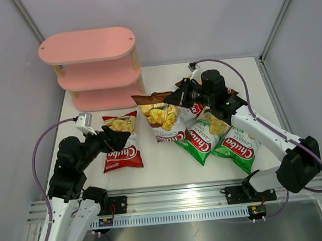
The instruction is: Place and organize the chips bags onto the shelf
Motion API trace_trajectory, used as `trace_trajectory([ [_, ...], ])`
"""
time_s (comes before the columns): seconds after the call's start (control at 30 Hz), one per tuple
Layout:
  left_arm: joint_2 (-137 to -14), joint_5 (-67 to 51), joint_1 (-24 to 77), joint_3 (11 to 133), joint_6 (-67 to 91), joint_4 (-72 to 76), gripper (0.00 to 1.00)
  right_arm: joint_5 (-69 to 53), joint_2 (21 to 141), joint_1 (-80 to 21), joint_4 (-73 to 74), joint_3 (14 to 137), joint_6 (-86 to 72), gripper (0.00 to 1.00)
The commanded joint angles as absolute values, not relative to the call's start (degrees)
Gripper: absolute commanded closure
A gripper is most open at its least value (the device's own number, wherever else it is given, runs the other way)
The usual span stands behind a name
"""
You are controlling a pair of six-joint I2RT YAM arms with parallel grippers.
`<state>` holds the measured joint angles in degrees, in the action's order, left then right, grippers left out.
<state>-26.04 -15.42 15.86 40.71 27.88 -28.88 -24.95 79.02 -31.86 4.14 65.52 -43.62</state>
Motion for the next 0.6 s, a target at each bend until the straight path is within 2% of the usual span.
trace_trajectory([
  [0.0, -24.35, -26.61, 16.08, 37.89, 33.65, -12.79, 0.01, -19.08, 75.59, -32.17, 2.64, 72.59, -48.77, 1.0],
  [0.27, -22.24, -26.28, 16.17, 27.79, 46.9, 7.18, 0.01, -13.46, 75.85, -32.17, 0.98, 84.8, -54.91, 1.0],
  [0.43, -25.22, -25.93, 16.26, 18.13, 59.3, 32.04, 0.01, -10.64, 75.23, -32.17, -7.45, 86.22, -61.6, 1.0],
  [0.57, -32.94, -25.49, 17.4, 17.66, 66.52, 51.11, 0.01, -10.99, 75.85, -32.17, -13.78, 85.96, -69.76, 1.0],
])
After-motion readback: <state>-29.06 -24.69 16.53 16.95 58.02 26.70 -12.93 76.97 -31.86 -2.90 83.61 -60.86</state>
